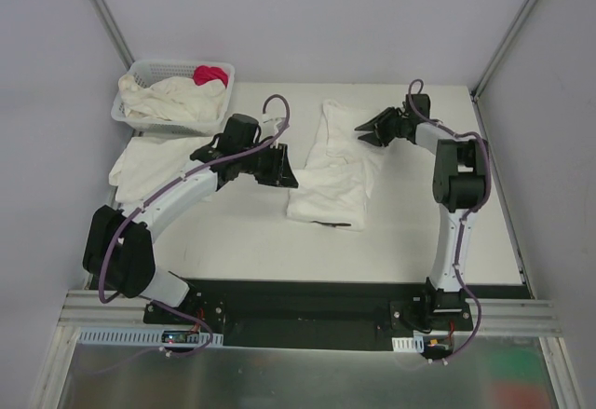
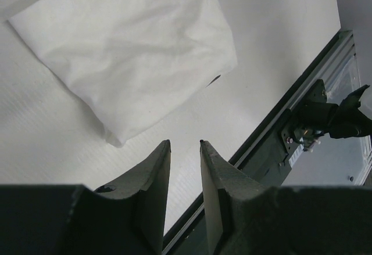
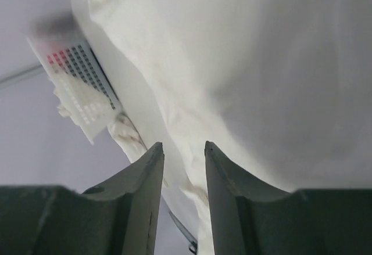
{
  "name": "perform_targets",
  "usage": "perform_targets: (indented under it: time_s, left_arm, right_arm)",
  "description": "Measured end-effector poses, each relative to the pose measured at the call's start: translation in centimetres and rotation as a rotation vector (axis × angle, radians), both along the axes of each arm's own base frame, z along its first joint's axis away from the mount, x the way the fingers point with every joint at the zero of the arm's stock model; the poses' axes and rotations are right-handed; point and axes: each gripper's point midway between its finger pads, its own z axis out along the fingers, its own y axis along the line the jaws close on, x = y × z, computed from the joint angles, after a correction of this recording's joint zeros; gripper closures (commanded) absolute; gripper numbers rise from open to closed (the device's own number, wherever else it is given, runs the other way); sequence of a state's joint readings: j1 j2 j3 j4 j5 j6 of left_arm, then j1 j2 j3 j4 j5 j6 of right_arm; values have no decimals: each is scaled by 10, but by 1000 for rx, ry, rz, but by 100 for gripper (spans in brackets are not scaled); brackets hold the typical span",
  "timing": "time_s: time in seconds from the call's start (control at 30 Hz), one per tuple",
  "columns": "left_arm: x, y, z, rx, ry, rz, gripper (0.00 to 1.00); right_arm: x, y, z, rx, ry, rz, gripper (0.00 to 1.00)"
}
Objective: Fold and stack the t-shirts
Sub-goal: Grab one side of the 2/3 rectangular tshirt with both arms
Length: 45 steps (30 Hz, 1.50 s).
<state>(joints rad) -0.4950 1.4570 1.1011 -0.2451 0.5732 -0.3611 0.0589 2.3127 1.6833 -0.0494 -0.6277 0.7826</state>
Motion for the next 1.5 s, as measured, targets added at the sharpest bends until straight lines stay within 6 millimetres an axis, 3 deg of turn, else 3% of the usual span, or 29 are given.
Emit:
perform_targets:
  time_s: [0.17, 0.27, 0.37, 0.57, 0.73, 0.9, 1.0, 1.23, 1.5]
  left_arm:
    - [4, 2, -6, 13, 10, 10, 74]
    - [4, 2, -9, 17, 17, 11, 74]
    - [5, 1, -10, 17, 21, 12, 74]
    - [12, 1, -10, 27, 19, 38, 74]
    - [47, 3, -24, 80, 2, 120, 74]
    - [96, 5, -51, 100, 47, 195, 75]
    - [112, 9, -71, 109, 71, 219, 75]
    - [116, 14, -86, 86, 79, 247, 72]
    - [84, 14, -100, -27, 128, 242, 67]
  right_arm:
    - [-79, -4, 28, -25, 4, 25, 57]
    - [-105, -9, 42, -24, -38, 35, 55]
    - [-116, -17, 35, -25, -41, 26, 55]
    - [-145, -25, -3, -15, 42, 7, 54]
    - [-148, -20, -5, 19, 36, 12, 54]
    - [-141, -14, 3, 46, -5, 20, 54]
    - [-141, -11, 5, 58, -17, 25, 53]
    - [-156, -6, -9, 79, 17, 29, 53]
    - [-165, -7, -18, 80, 39, 26, 53]
